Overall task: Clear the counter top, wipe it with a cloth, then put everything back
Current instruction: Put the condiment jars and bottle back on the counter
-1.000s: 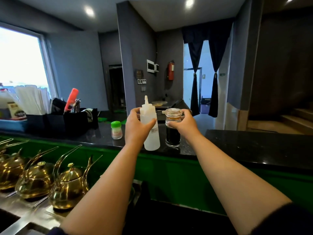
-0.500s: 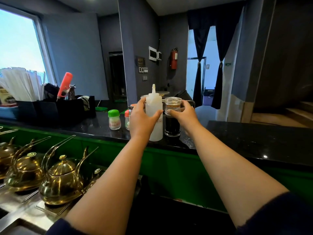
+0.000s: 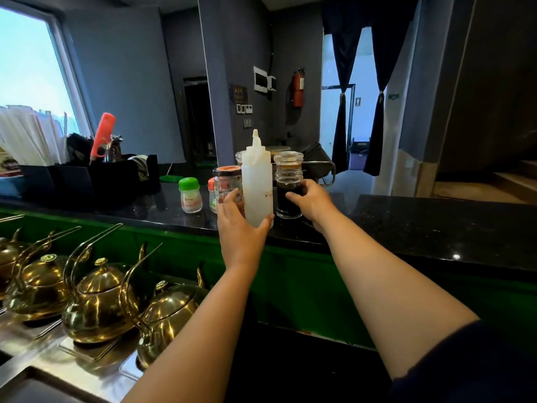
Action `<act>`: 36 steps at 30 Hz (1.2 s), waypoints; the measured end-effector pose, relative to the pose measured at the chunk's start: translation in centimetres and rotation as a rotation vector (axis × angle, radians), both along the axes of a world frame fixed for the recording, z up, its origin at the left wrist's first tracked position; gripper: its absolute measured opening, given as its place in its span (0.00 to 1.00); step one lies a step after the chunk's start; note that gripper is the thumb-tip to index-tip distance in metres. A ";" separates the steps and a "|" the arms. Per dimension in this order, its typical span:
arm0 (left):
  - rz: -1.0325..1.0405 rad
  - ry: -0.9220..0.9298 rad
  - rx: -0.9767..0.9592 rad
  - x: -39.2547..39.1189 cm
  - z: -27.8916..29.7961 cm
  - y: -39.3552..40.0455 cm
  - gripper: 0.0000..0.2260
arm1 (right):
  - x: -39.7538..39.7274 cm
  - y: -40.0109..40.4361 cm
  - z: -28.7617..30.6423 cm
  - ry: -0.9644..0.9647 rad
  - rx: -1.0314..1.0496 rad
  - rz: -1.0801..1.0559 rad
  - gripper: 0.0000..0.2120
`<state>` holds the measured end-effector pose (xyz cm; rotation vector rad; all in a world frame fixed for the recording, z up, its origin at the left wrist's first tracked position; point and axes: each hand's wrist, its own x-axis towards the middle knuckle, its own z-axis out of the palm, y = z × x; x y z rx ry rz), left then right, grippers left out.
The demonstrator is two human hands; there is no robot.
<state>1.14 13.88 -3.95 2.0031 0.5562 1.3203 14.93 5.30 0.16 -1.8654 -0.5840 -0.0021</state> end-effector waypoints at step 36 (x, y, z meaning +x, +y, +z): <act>0.011 0.011 -0.115 -2.5 -0.9 -3.4 0.24 | -6.8 -6.6 -1.2 -0.079 0.128 -0.024 0.19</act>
